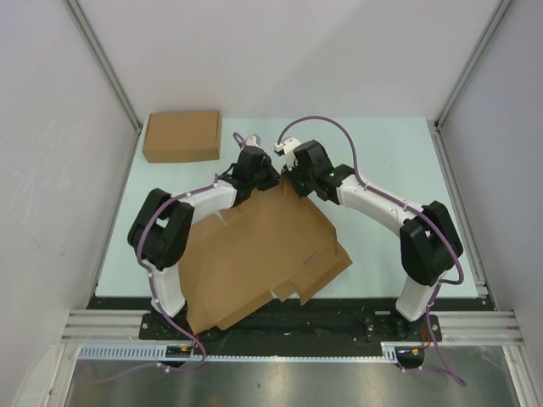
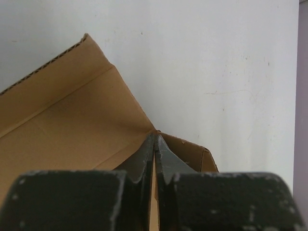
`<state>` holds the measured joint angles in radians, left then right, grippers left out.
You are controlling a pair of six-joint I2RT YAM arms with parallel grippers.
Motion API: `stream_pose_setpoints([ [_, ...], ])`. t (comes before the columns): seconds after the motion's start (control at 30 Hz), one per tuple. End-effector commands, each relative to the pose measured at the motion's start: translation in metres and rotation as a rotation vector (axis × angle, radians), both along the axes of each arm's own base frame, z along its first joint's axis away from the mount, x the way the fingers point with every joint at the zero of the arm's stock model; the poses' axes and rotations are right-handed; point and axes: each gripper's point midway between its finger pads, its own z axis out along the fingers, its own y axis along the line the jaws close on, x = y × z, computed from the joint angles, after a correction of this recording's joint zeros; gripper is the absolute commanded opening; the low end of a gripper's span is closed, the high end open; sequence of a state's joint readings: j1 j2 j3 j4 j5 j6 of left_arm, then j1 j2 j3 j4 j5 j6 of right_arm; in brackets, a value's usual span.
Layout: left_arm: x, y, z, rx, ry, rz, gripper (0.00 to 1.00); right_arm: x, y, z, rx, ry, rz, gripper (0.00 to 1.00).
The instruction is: Fold the paper box
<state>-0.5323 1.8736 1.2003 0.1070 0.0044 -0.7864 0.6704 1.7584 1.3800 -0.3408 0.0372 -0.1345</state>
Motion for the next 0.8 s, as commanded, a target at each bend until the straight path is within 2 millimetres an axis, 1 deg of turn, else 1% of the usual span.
stream_pose_setpoints([
  [0.0,-0.008,-0.033,0.07,-0.16,-0.118,-0.062,0.09,-0.012,0.024,0.0,0.04,0.013,0.073,0.0],
  [0.03,-0.004,-0.023,0.072,-0.137,-0.126,-0.039,0.11,-0.012,0.021,0.0,0.032,0.011,0.07,0.0],
  [0.07,-0.005,-0.012,0.069,-0.097,-0.126,-0.034,0.13,-0.01,0.017,0.003,0.023,0.0,0.063,0.0],
  [0.1,-0.005,-0.001,0.084,-0.092,-0.156,-0.016,0.19,-0.009,0.015,0.004,0.019,-0.004,0.061,0.0],
  [0.13,0.0,0.018,0.089,-0.079,-0.167,0.019,0.23,-0.008,0.013,0.008,0.021,-0.01,0.06,0.0],
  [0.17,-0.001,0.032,0.088,-0.049,-0.172,0.027,0.26,-0.006,0.009,0.012,0.016,-0.021,0.051,0.0],
  [0.2,-0.002,0.046,0.108,-0.047,-0.212,0.04,0.32,-0.001,0.001,0.014,0.004,-0.034,0.027,0.0],
  [0.23,0.002,0.064,0.115,-0.026,-0.229,0.069,0.34,0.0,-0.002,0.015,-0.004,-0.036,0.02,0.0],
  [0.27,0.0,0.075,0.118,0.027,-0.242,0.056,0.37,0.002,-0.007,0.016,-0.009,-0.042,0.011,0.0],
  [0.3,-0.001,0.088,0.136,0.059,-0.285,0.084,0.4,0.005,-0.013,0.021,-0.007,-0.048,-0.003,0.0],
  [0.33,-0.005,0.102,0.132,0.111,-0.267,0.094,0.41,0.005,-0.017,0.023,-0.009,-0.049,-0.009,0.0],
  [0.37,-0.006,0.111,0.135,0.167,-0.286,0.099,0.42,0.007,-0.021,0.024,-0.014,-0.052,-0.019,0.0],
  [0.4,-0.011,0.119,0.143,0.186,-0.302,0.114,0.42,0.009,-0.026,0.027,-0.015,-0.058,-0.031,0.0],
  [0.5,-0.026,0.146,0.13,0.258,-0.265,0.19,0.41,0.011,-0.03,0.032,-0.015,-0.071,-0.045,0.0],
  [0.53,-0.034,0.154,0.111,0.284,-0.23,0.206,0.41,0.011,-0.031,0.033,-0.015,-0.074,-0.05,0.0],
  [0.57,-0.039,0.163,0.11,0.293,-0.23,0.24,0.38,0.011,-0.032,0.034,-0.016,-0.076,-0.056,0.0],
  [0.6,-0.041,0.175,0.102,0.32,-0.216,0.294,0.36,0.01,-0.032,0.034,-0.015,-0.072,-0.059,0.0],
  [0.63,-0.045,0.182,0.092,0.331,-0.192,0.317,0.34,0.01,-0.031,0.034,-0.015,-0.072,-0.06,0.0],
  [0.67,-0.049,0.187,0.07,0.343,-0.138,0.335,0.3,0.009,-0.031,0.033,-0.016,-0.071,-0.06,0.0],
  [0.7,-0.051,0.189,0.058,0.345,-0.101,0.335,0.29,0.009,-0.03,0.032,-0.019,-0.071,-0.061,0.0],
  [0.73,-0.054,0.188,0.044,0.349,-0.058,0.322,0.28,0.009,-0.029,0.033,-0.02,-0.074,-0.06,0.0],
  [0.77,-0.053,0.185,0.023,0.361,-0.001,0.307,0.26,0.008,-0.029,0.034,-0.02,-0.076,-0.06,0.0],
])
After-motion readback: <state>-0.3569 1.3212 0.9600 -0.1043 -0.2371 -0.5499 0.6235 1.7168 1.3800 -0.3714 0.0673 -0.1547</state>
